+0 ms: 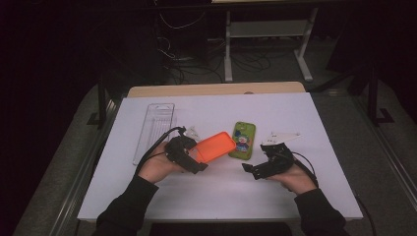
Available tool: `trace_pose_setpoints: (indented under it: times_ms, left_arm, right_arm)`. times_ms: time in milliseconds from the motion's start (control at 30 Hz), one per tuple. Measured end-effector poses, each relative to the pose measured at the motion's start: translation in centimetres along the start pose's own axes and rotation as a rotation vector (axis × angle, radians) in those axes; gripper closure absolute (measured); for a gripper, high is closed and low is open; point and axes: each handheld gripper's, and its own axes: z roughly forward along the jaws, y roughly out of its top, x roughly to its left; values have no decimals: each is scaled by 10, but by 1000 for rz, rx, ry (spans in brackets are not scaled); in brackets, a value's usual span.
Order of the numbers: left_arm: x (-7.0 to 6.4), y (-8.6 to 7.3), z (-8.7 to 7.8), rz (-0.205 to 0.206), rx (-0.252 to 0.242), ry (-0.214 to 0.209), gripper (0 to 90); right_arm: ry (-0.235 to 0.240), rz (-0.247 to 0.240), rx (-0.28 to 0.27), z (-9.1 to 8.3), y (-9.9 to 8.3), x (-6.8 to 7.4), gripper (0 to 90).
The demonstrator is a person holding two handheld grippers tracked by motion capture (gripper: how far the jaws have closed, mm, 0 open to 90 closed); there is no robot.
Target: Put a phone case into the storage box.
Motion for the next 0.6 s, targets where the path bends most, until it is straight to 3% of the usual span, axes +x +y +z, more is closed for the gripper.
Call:
trace_pose_setpoints:
  times_ms: [67, 367, 600]
  left_arm:
    - [-1, -1, 1, -7, -2, 3, 162]
    - [-9, 3, 6, -6, 10, 2, 162]
    - [-11, 3, 5, 1, 8, 5, 162]
  right_arm:
    - [-22, 30, -15, 5, -4, 5, 5]
    - [-56, 16, -5, 15, -12, 10, 5]
    - [-69, -38, -28, 21, -10, 22, 3]
